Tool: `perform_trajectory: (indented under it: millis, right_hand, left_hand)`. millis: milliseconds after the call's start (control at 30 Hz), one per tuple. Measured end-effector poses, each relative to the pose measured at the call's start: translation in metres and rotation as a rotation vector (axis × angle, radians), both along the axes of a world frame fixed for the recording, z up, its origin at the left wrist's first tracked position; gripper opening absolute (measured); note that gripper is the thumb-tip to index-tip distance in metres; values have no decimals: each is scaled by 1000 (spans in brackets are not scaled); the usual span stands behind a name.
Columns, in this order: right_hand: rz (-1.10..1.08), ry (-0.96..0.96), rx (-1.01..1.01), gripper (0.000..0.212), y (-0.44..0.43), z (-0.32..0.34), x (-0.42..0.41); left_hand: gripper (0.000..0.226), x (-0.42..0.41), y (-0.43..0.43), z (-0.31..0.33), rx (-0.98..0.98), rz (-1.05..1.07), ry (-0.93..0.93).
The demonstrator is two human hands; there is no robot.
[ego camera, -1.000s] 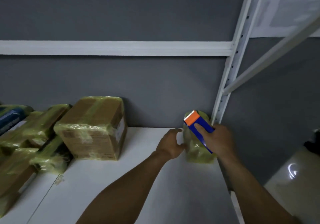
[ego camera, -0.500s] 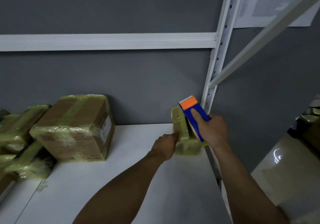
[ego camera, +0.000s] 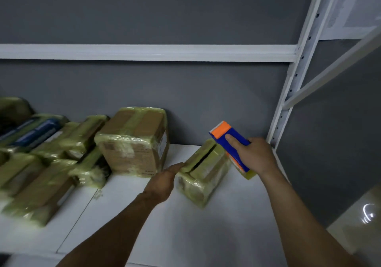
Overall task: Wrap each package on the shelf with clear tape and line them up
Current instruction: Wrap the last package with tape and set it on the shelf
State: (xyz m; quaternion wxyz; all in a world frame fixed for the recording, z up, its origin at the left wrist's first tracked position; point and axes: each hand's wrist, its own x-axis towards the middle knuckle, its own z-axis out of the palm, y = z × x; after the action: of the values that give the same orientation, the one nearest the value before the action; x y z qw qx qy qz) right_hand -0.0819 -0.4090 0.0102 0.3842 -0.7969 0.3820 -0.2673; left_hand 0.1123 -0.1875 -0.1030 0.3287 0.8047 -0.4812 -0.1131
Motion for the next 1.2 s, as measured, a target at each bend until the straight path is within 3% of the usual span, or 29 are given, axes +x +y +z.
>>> perform_trajectory:
  millis: [67, 133, 200, 267, 333, 400, 467, 533, 733, 833, 933, 1000, 1033, 1100, 1200]
  right_hand:
    - [77, 58, 12, 71, 15, -3, 12]
    - [152, 96, 22, 70, 31, -5, 25]
    - [225, 114, 28, 63, 46, -4, 35]
    - [291, 136, 31, 59, 60, -4, 44]
    - [330, 170, 9, 61, 70, -1, 50]
    - [362, 203, -7, 63, 76, 2, 55]
    - [395, 238, -8, 66, 80, 5, 56]
    - [423, 279, -16, 68, 83, 9, 55]
    - [513, 370, -53, 62, 86, 18, 54]
    - [571, 356, -62, 62, 93, 20, 57]
    - [584, 347, -90, 70, 99, 19, 59]
    - [587, 329, -97, 77, 100, 20, 60]
    - [587, 317, -95, 79, 100, 20, 61]
    - [581, 283, -97, 73, 100, 19, 62]
    - [599, 229, -96, 64, 100, 19, 61]
  left_hand:
    - [56, 10, 31, -1, 87, 47, -47]
    - [61, 19, 56, -5, 160, 227, -57]
    - [47, 17, 71, -3, 35, 428, 18]
    - [38, 7, 78, 5, -167, 496, 173]
    - [52, -6, 79, 15, -207, 376, 200]
    - [64, -18, 77, 20, -151, 217, 63]
    - [77, -22, 75, 19, -82, 204, -49]
    - [74, -21, 80, 21, -46, 246, -47]
    - [81, -8, 112, 26, 124, 188, 223]
    - [78, -5, 121, 34, 209, 144, 270]
    - [55, -14, 120, 47, 51, 122, 379]
    - [22, -20, 114, 55, -232, 346, 521]
    - [16, -22, 111, 60, -321, 433, 597]
    - [27, -28, 104, 67, -373, 444, 736]
    - [22, -35, 99, 73, -423, 441, 801]
